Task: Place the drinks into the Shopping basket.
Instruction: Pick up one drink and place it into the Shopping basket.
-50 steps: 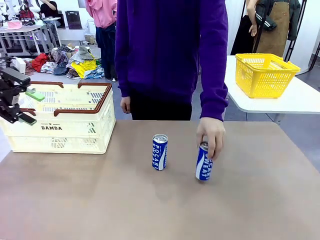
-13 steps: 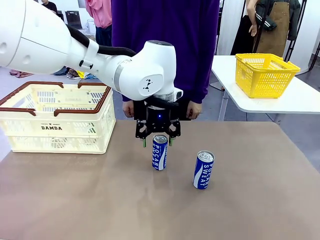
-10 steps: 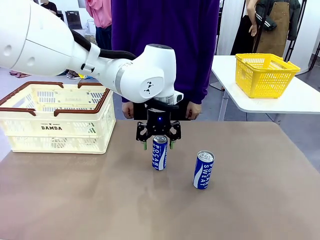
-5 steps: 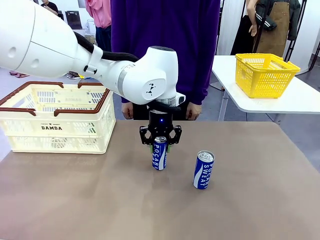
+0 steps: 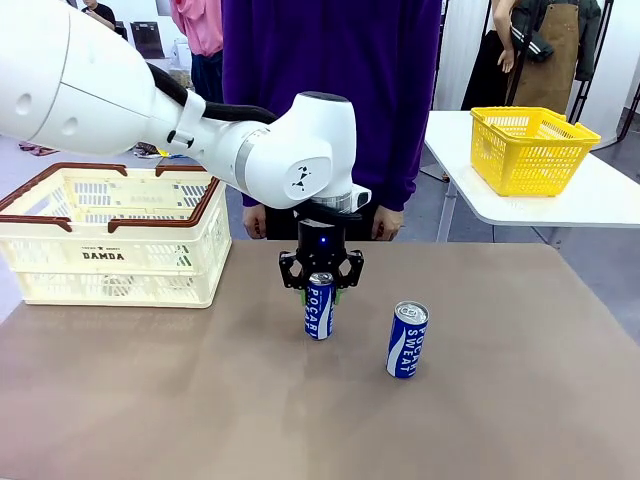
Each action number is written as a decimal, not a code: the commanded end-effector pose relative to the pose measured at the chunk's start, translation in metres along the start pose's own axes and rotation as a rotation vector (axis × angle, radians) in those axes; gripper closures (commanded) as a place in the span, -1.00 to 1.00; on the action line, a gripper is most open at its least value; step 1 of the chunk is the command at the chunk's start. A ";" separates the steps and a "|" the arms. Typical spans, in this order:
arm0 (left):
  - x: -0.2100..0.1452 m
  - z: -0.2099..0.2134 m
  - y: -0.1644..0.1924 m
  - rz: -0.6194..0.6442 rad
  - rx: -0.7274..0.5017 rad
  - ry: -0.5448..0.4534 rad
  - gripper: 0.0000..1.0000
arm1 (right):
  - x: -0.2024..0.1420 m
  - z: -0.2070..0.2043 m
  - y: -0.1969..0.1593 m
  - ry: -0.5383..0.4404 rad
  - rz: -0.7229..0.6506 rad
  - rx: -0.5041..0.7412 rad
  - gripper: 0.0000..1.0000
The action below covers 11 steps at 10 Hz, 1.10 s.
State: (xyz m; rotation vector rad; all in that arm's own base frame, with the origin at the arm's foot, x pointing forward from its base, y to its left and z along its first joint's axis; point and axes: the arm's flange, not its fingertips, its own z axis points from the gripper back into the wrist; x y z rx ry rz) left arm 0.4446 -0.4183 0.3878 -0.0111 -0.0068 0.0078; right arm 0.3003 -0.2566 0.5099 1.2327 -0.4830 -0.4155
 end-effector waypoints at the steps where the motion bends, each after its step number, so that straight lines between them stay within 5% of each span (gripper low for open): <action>1: -0.012 0.034 0.019 -0.031 -0.051 -0.079 1.00 | 0.001 0.000 0.001 -0.002 0.022 0.019 -1.00; 5: -0.082 0.141 0.084 -0.144 -0.170 -0.263 1.00 | 0.001 0.000 0.001 -0.002 0.022 0.019 -1.00; 8: -0.131 0.155 0.122 -0.237 -0.153 -0.320 1.00 | 0.001 0.000 0.001 -0.002 0.022 0.019 -1.00; 9: -0.140 0.154 0.131 -0.155 -0.119 -0.309 1.00 | 0.001 0.000 0.001 -0.002 0.022 0.019 -1.00; 11: -0.120 0.165 0.103 -0.193 -0.140 -0.307 1.00 | 0.001 0.000 0.001 -0.002 0.022 0.019 -1.00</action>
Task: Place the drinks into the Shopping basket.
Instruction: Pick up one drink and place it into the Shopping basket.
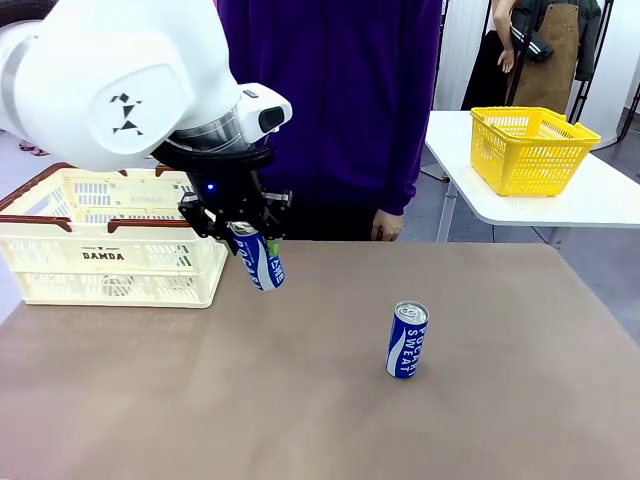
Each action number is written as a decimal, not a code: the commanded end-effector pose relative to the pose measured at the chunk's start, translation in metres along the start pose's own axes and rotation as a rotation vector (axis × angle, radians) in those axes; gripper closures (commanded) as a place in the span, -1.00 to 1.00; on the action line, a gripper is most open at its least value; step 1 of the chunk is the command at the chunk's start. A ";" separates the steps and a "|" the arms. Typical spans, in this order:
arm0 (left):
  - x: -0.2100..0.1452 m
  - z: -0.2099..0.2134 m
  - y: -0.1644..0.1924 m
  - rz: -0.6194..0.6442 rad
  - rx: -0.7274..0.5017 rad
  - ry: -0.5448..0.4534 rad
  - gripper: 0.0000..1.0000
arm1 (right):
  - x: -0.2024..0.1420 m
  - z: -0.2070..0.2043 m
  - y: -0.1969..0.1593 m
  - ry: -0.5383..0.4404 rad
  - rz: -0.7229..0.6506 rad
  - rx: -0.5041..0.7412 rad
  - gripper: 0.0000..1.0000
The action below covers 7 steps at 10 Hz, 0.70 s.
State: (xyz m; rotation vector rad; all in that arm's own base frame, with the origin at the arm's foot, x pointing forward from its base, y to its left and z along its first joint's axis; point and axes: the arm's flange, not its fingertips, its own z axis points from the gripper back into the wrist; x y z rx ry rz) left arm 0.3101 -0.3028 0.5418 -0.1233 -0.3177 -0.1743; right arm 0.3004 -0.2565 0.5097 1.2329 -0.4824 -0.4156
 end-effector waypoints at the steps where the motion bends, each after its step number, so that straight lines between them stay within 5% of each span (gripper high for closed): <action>1: 0.017 0.003 -0.010 -0.006 -0.027 0.000 1.00 | 0.001 0.000 0.001 -0.003 0.023 0.019 -1.00; 4: 0.016 0.004 0.004 -0.020 -0.014 -0.032 1.00 | 0.001 0.000 0.001 -0.003 0.023 0.019 -1.00; 7: 0.102 0.046 0.069 0.089 -0.001 -0.004 1.00 | 0.001 0.000 0.001 -0.003 0.023 0.019 -1.00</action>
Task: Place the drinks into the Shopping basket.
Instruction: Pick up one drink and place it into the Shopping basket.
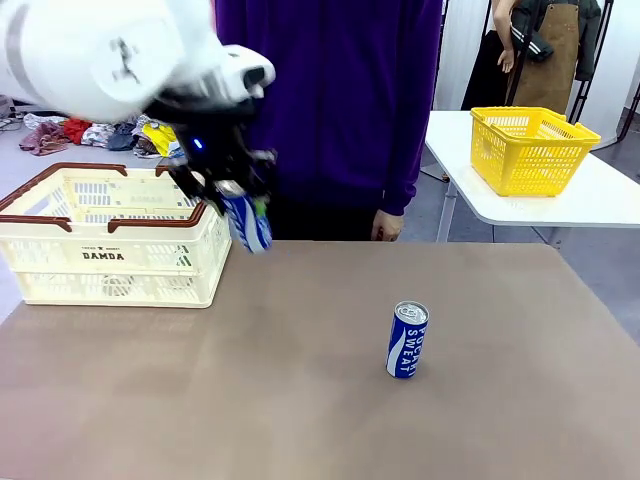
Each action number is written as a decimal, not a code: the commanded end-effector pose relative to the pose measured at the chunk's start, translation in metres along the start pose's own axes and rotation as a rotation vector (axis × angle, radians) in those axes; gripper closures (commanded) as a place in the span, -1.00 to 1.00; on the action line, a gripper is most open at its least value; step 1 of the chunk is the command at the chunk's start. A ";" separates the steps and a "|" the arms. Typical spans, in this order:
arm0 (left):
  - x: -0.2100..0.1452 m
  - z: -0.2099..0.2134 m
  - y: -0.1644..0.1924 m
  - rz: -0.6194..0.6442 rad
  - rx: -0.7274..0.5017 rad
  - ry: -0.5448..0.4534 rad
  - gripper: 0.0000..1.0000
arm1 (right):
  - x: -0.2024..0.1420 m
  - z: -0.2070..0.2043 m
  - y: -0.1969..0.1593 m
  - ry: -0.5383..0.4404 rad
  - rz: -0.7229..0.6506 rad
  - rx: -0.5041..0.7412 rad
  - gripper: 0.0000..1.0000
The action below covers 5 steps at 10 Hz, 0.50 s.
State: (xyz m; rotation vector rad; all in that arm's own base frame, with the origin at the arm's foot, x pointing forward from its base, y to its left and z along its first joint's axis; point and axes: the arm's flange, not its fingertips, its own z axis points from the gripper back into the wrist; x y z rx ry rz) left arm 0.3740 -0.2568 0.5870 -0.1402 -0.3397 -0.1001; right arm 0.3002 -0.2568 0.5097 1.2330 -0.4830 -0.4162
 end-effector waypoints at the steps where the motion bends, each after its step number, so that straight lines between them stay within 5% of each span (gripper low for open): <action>1: 0.074 0.022 0.035 0.057 -0.008 0.070 1.00 | 0.001 0.000 0.001 -0.002 0.023 0.019 -1.00; 5: 0.164 0.027 0.131 0.238 -0.026 0.087 1.00 | 0.001 0.000 0.001 -0.002 0.023 0.019 -1.00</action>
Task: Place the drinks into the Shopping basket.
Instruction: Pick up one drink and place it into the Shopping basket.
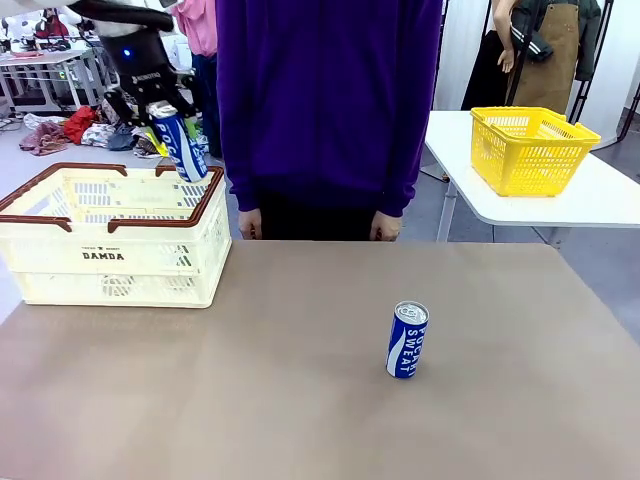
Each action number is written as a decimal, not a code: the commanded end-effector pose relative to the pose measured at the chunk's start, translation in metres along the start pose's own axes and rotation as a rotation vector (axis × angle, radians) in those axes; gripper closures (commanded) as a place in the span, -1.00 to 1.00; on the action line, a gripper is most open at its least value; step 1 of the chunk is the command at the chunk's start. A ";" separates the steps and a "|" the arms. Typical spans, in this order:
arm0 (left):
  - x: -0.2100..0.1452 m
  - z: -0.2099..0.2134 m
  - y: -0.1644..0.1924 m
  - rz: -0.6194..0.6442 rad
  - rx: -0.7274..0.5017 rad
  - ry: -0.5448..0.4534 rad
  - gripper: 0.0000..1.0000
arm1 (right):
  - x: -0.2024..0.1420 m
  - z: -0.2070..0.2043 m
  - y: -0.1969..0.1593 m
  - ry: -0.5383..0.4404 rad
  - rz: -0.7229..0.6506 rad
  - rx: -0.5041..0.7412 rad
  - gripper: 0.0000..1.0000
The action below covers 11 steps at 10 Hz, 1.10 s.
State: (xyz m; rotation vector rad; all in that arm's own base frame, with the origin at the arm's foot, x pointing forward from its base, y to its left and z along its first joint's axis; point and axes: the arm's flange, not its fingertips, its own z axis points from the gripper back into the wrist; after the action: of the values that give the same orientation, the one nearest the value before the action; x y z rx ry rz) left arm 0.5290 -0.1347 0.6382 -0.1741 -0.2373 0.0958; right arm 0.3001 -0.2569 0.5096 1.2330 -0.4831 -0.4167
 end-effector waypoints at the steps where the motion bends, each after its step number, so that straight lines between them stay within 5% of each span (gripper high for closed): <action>1: 0.023 0.002 0.014 0.066 -0.012 0.021 1.00 | 0.001 0.000 0.001 -0.001 0.023 0.019 -1.00; 7: 0.044 -0.121 0.107 0.156 0.014 0.204 1.00 | 0.001 0.000 0.001 -0.001 0.023 0.019 -1.00; 11: 0.018 -0.175 0.117 0.215 0.044 0.213 1.00 | 0.001 0.000 0.001 -0.001 0.023 0.019 -1.00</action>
State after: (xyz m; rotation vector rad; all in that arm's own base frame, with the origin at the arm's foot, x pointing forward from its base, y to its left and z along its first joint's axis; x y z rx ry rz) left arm 0.5916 -0.0430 0.4547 -0.1577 0.0339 0.2740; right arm 0.3002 -0.2568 0.5097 1.2329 -0.4829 -0.4163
